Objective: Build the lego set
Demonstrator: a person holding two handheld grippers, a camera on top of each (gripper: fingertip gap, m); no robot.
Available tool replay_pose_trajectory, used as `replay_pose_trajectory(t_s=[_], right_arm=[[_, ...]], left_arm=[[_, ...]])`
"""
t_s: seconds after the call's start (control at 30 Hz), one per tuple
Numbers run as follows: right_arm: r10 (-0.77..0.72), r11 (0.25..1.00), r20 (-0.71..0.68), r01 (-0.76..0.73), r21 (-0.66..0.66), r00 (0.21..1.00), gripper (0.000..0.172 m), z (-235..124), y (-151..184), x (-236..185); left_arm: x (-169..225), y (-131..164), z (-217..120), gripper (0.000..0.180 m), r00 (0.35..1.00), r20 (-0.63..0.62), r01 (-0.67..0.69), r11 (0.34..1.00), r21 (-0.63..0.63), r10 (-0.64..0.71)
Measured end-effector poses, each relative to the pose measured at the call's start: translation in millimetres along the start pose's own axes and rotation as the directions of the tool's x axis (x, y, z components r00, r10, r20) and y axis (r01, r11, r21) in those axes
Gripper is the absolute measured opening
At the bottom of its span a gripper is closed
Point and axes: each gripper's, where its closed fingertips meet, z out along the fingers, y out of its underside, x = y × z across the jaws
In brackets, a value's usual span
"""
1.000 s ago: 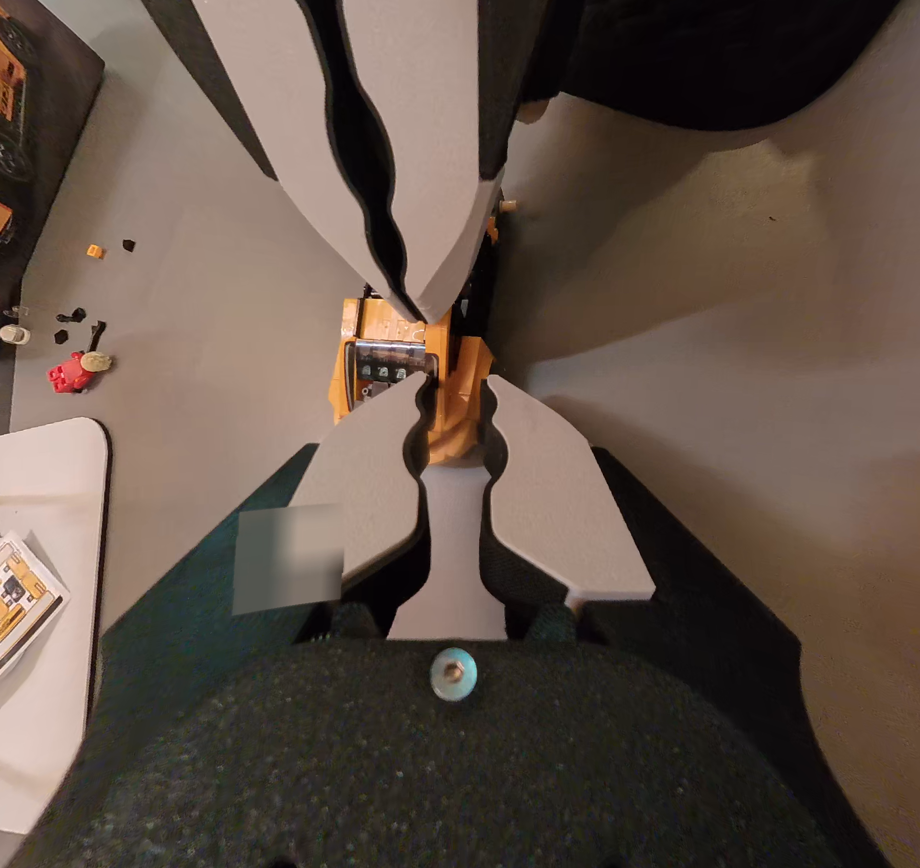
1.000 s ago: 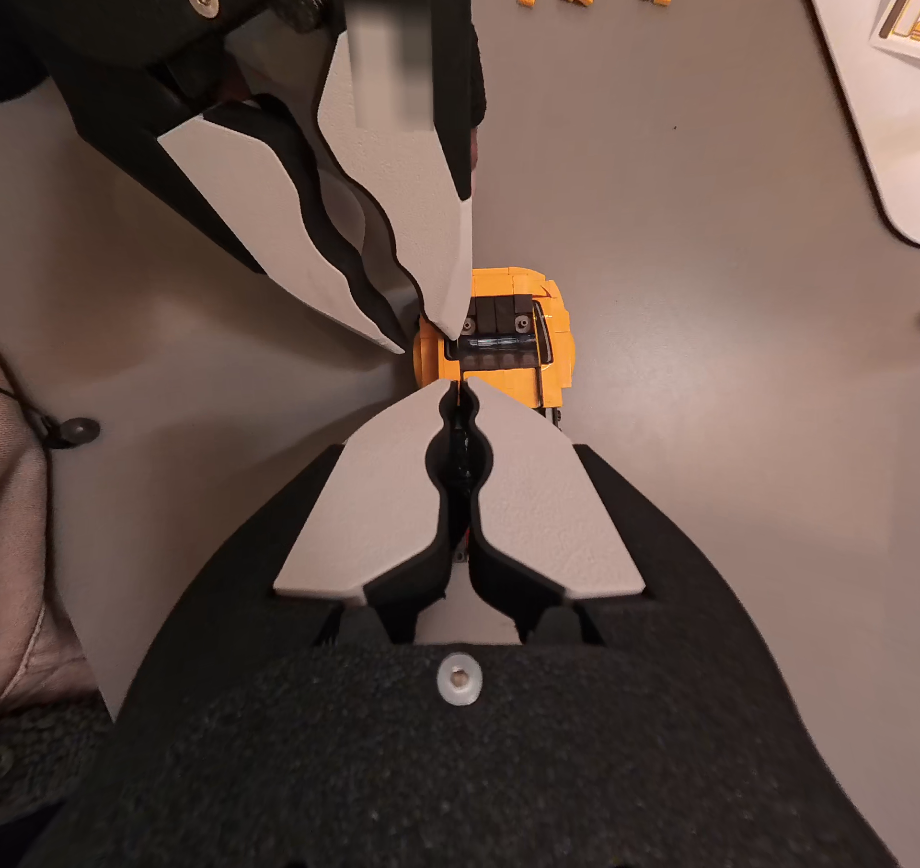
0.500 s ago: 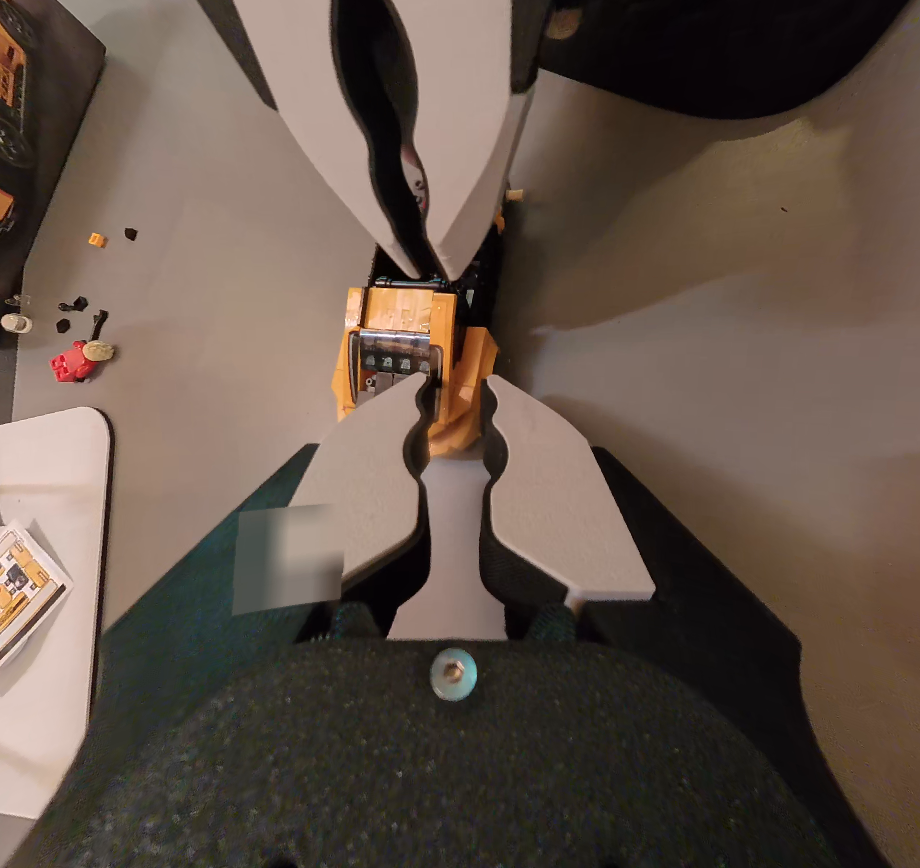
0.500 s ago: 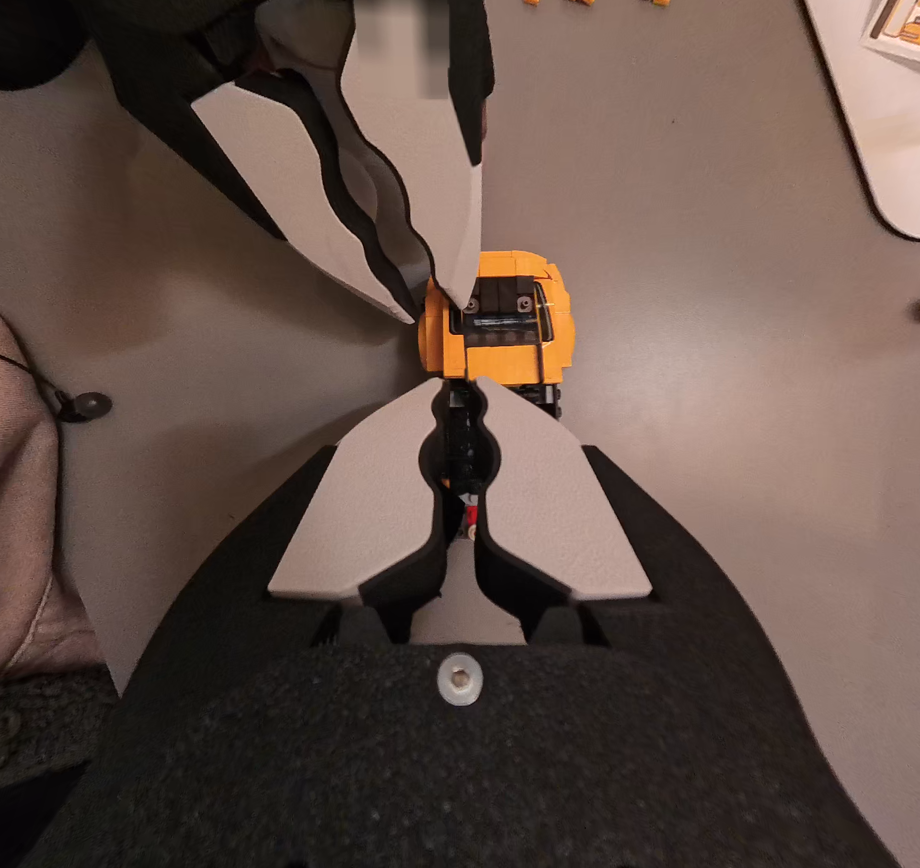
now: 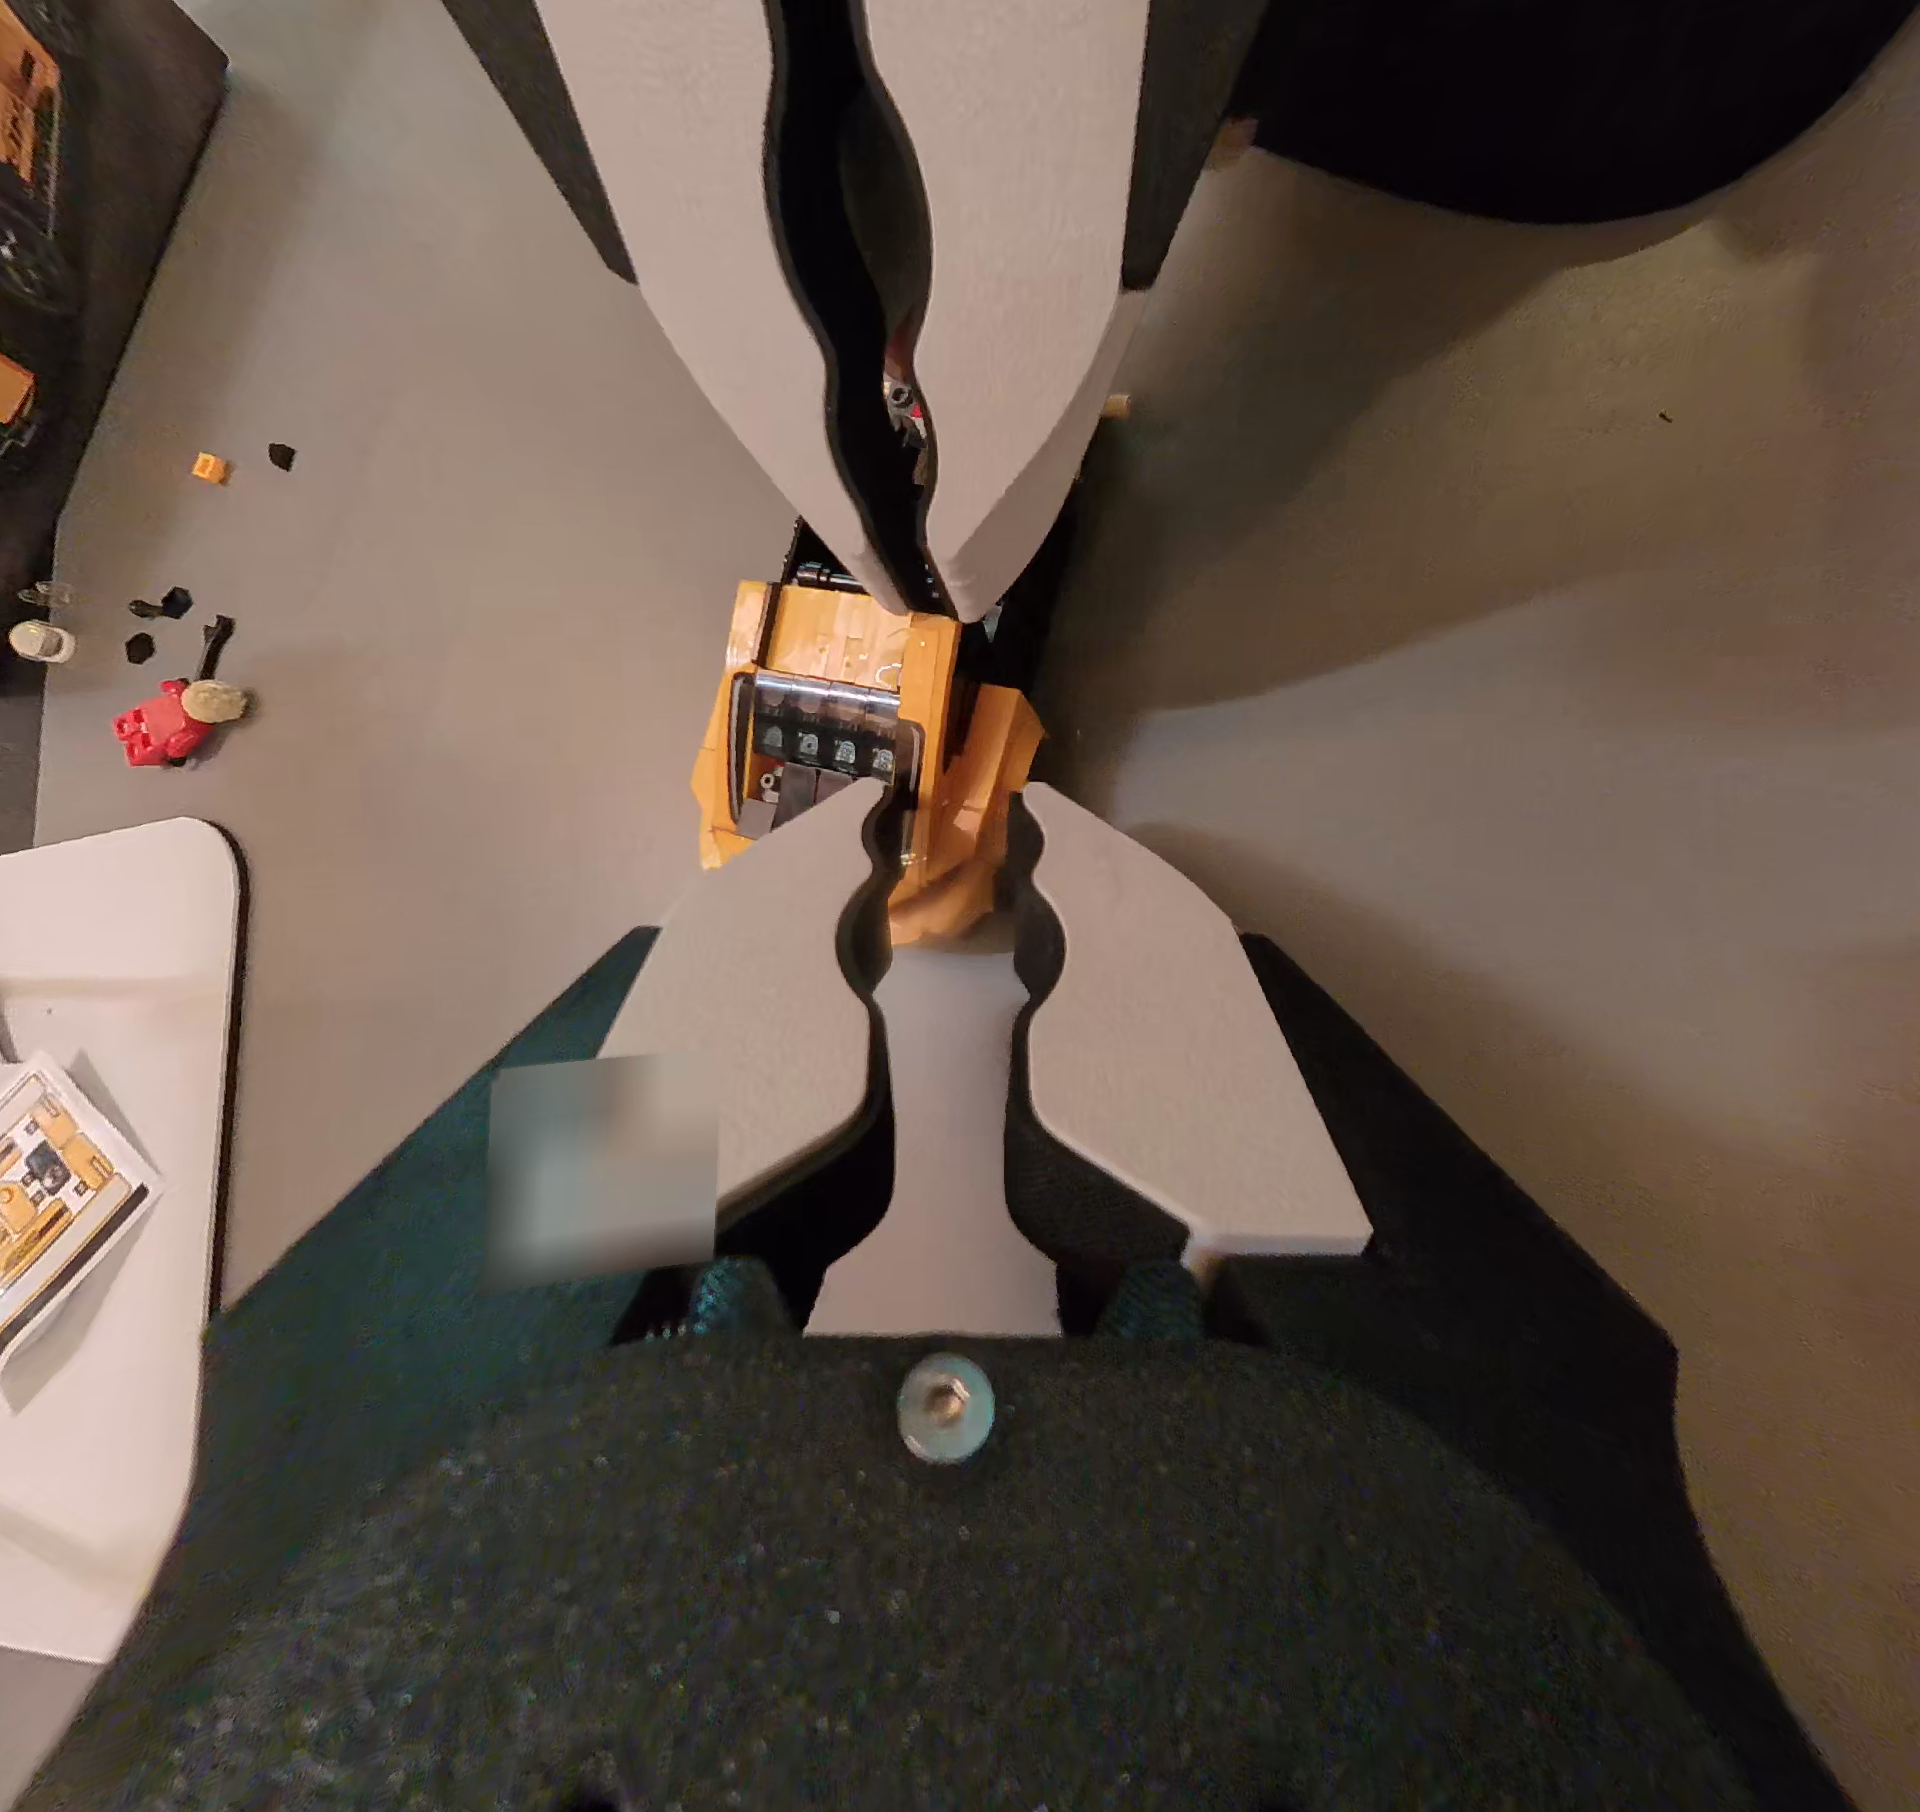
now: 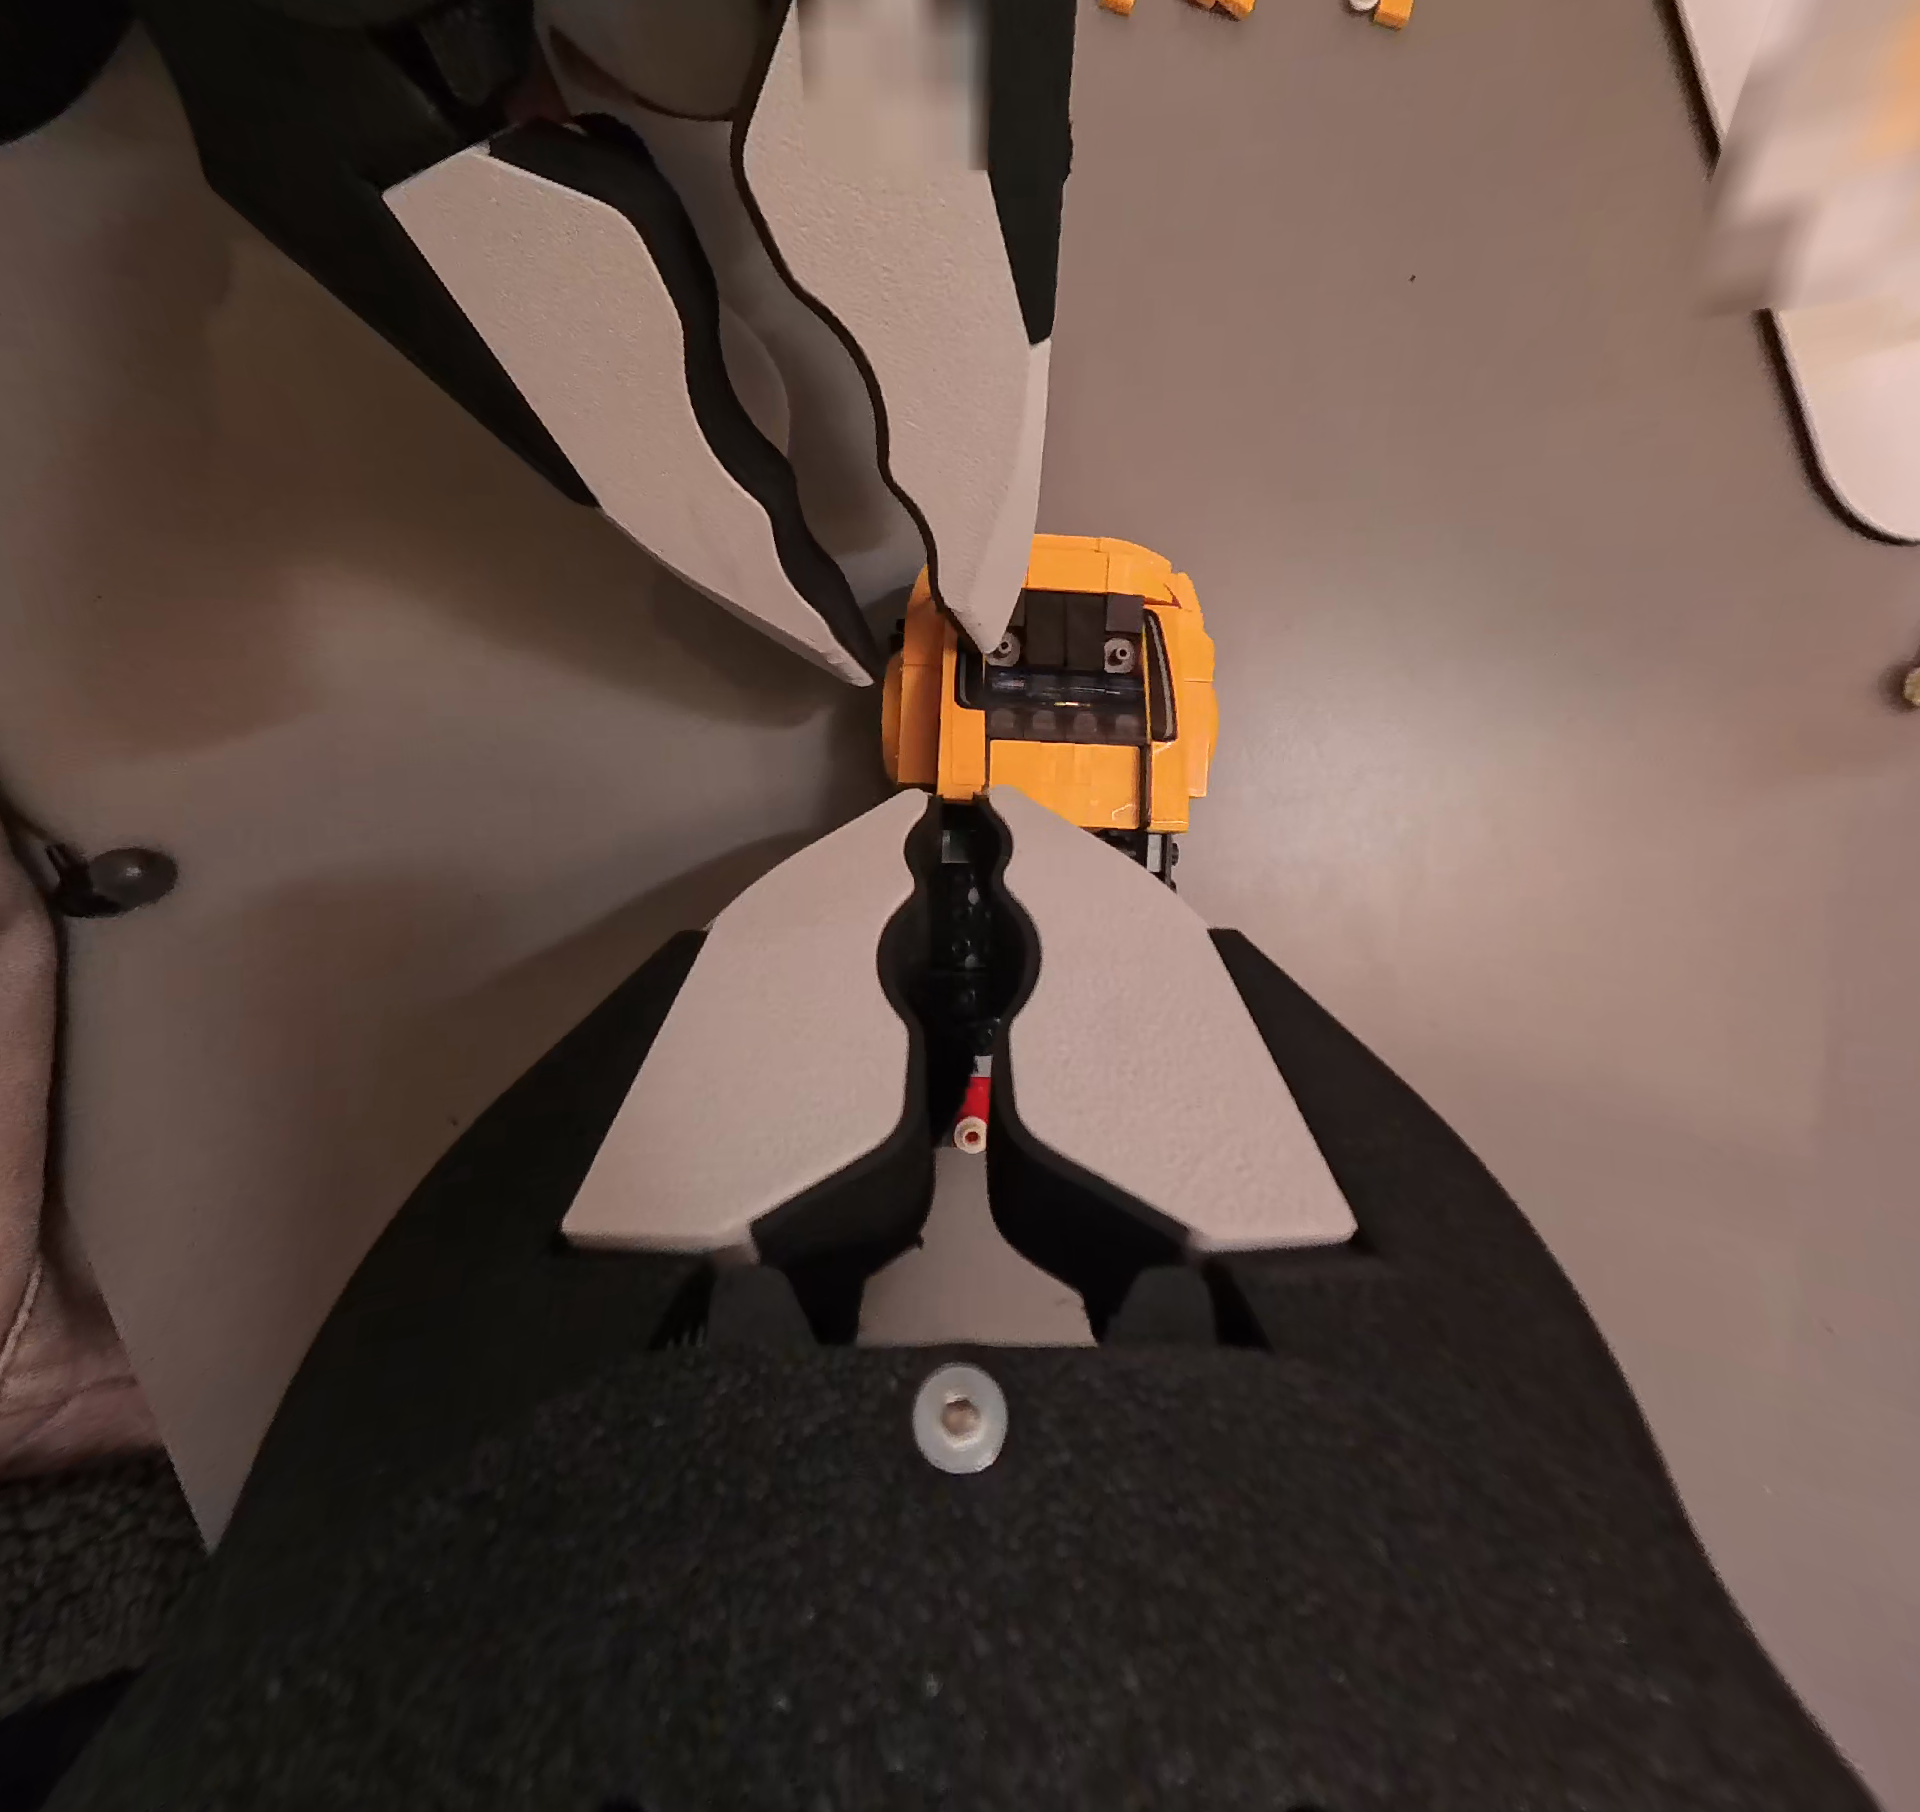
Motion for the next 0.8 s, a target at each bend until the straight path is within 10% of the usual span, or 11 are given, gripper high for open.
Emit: replay_pose_trajectory(t_s=[0.8], right_arm=[[0.064,0.998,0.033,-0.064,-0.003,0.997,0.003,1.9,-3.4,1.5]], left_arm=[[-5.0,9.0,-1.6,0.023,0.997,-0.018,0.081,0.997,0.012,-0.081]])
